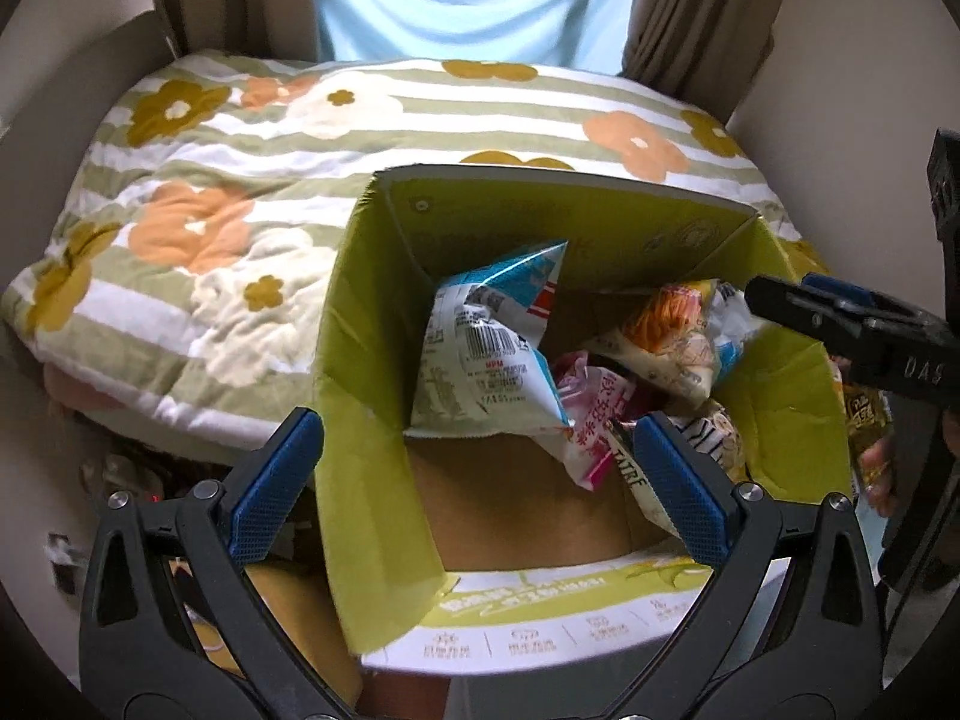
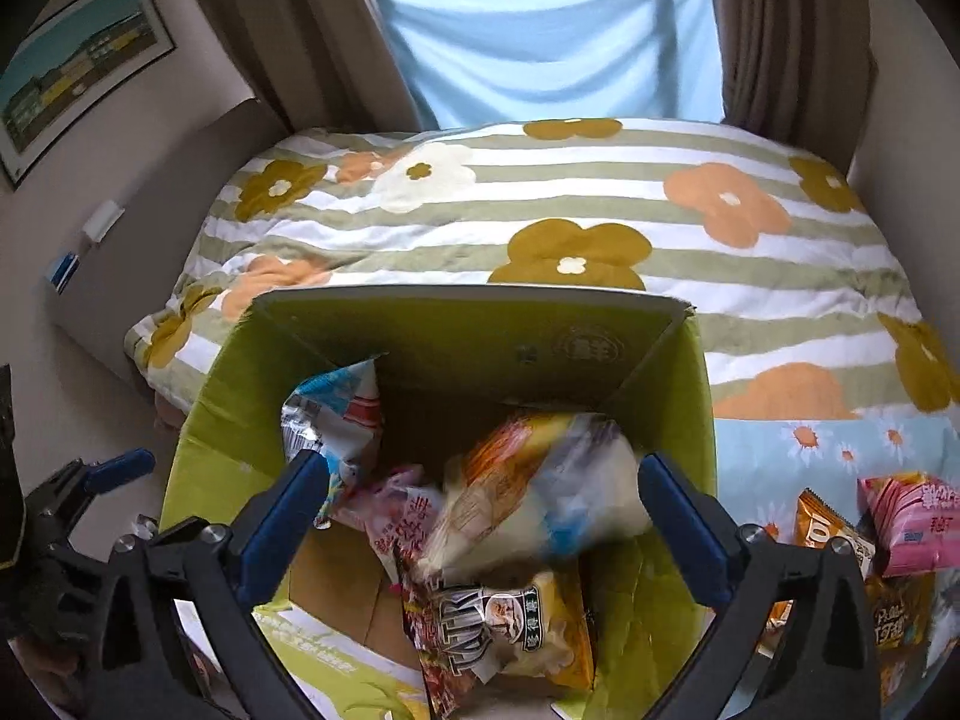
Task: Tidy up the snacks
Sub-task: 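Carry both bags into the yellow box and open both tools to release them, then move both tools back toward the remaining snacks on the table, then grasp the orange-white cake packet with the left tool while the right tool grasps the pink bag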
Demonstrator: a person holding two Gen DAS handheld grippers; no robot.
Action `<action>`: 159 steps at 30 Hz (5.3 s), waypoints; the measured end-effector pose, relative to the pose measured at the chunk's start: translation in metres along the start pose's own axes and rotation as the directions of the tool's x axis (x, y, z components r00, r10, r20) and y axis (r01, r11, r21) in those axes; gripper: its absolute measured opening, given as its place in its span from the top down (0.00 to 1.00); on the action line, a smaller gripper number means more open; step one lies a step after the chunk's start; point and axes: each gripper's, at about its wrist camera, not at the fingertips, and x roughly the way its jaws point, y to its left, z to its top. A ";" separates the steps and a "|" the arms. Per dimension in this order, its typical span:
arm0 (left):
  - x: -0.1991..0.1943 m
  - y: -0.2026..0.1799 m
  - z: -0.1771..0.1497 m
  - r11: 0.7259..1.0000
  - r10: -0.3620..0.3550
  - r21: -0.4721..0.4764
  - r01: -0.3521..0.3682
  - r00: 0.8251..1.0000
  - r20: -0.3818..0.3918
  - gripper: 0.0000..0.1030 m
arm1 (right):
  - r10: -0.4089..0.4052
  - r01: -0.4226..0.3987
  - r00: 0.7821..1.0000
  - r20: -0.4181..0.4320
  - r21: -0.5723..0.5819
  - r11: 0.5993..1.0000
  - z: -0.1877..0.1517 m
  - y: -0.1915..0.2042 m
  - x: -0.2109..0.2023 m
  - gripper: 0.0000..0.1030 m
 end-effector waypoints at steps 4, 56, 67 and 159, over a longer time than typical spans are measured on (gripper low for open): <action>-0.010 0.000 -0.008 1.000 -0.007 -0.011 0.007 1.000 0.012 0.00 | 0.005 -0.006 1.000 -0.026 -0.009 1.000 -0.012 0.002 -0.007 0.00; 0.031 -0.365 -0.034 0.982 -0.093 0.157 0.102 0.993 -0.067 0.00 | -0.029 0.027 0.999 0.019 0.133 0.991 -0.046 -0.303 -0.168 0.00; 0.101 -0.377 -0.030 0.982 -0.024 0.180 0.060 0.980 -0.196 0.00 | 0.033 -0.020 0.998 -0.062 0.205 0.979 -0.033 -0.334 -0.122 0.00; -0.028 -0.299 0.007 0.999 -0.016 -0.031 0.018 0.998 0.059 0.44 | 0.070 -0.070 0.997 -0.017 -0.008 0.997 -0.018 -0.234 -0.153 0.19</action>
